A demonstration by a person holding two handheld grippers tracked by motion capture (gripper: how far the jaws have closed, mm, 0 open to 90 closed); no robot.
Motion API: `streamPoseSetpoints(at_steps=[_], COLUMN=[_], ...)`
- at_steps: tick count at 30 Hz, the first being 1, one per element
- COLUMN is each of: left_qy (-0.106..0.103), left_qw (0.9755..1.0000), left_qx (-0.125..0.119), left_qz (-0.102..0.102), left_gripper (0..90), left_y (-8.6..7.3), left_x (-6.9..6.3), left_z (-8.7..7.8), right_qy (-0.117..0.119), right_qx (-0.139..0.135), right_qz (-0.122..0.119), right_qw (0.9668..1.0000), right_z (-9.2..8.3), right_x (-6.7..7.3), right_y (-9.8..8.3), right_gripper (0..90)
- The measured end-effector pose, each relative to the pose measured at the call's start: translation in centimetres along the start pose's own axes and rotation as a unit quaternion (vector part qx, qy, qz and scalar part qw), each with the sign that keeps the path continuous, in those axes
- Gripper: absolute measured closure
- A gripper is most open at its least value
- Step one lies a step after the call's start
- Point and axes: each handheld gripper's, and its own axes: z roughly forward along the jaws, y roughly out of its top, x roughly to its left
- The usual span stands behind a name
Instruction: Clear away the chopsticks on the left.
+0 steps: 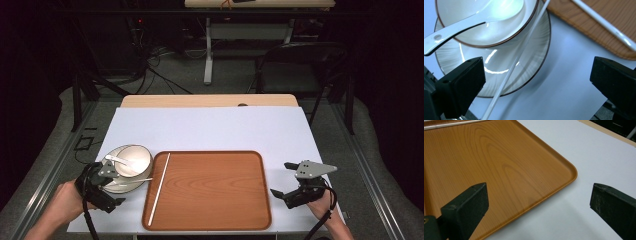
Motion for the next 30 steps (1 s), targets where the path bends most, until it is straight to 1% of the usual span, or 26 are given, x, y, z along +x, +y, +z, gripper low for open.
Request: streamPoseSetpoints(at_steps=[6, 7, 8, 9, 12, 13, 14, 16, 19, 21, 22, 23, 26, 28, 30], left_qy=[0.007, 0.006, 0.003, 0.004, -0.005, -0.01, -0.012, -0.016, -0.026, -0.027, -0.031, -0.027, -0.037, -0.04, -0.041], left_qw=[0.9995, 0.9993, 0.9993, 0.999, 0.9987, 0.9986, 0.9986, 0.9982, 0.9978, 0.9973, 0.9973, 0.9974, 0.997, 0.9969, 0.9966], left_qx=[0.027, 0.032, 0.033, 0.04, 0.048, 0.047, 0.049, 0.054, 0.058, 0.066, 0.065, 0.065, 0.065, 0.065, 0.066], left_qz=[0.014, 0.017, 0.017, 0.017, 0.018, 0.02, 0.018, 0.021, 0.02, 0.018, 0.018, 0.015, 0.017, 0.021, 0.026], left_gripper=[0.0, 0.0, 0.0, 0.0, 0.0, 0.0, 0.4, 3.2, 11.6, 18.0, 21.6, 25.7, 36.7, 43.9, 49.1], left_y=[-0.5, -0.6, -0.6, -0.6, -0.6, -0.7, -0.7, -0.7, -0.8, -0.8, -0.8, -0.8, -0.8, -0.7, -0.6], left_x=[1.2, 1.4, 1.6, 1.8, 2.4, 2.6, 2.7, 3.0, 3.5, 3.7, 3.8, 3.9, 4.0, 4.1, 4.2], left_z=[0.7, 0.8, 1.0, 1.1, 1.7, 1.8, 2.0, 2.3, 2.6, 2.8, 2.9, 2.9, 2.9, 2.7, 2.7], right_qy=[0.001, 0.001, 0.001, 0.001, 0.002, 0.002, 0.002, 0.002, 0.003, 0.003, 0.003, 0.002, 0.0, -0.001, 0.0], right_qx=[0.002, 0.002, 0.002, 0.002, 0.003, 0.002, 0.002, 0.002, 0.003, 0.002, 0.002, 0.003, 0.006, 0.007, 0.006], right_qz=[0.0, 0.0, 0.0, -0.001, 0.0, 0.0, -0.001, 0.0, 0.001, 0.0, 0.0, 0.0, 0.0, 0.0, 0.0], right_qw=[1.0, 1.0, 1.0, 1.0, 1.0, 1.0, 1.0, 1.0, 1.0, 1.0, 1.0, 1.0, 1.0, 1.0, 1.0], right_z=[0.0, 0.0, 0.0, 0.0, 0.1, 0.1, 0.1, 0.0, 0.0, 0.0, 0.0, 0.0, 0.1, 0.1, 0.1], right_x=[0.0, 0.0, 0.0, 0.0, 0.0, 0.0, 0.0, 0.0, 0.0, 0.0, 0.0, 0.0, 0.0, 0.0, 0.0], right_y=[0.0, 0.0, 0.0, 0.0, 0.0, 0.0, 0.0, 0.0, 0.0, 0.0, 0.0, 0.0, 0.0, 0.0, 0.0], right_gripper=[1.5, 1.6, 1.6, 1.6, 1.6, 1.6, 1.6, 1.6, 1.6, 1.6, 1.6, 1.6, 1.7, 1.8, 1.8])
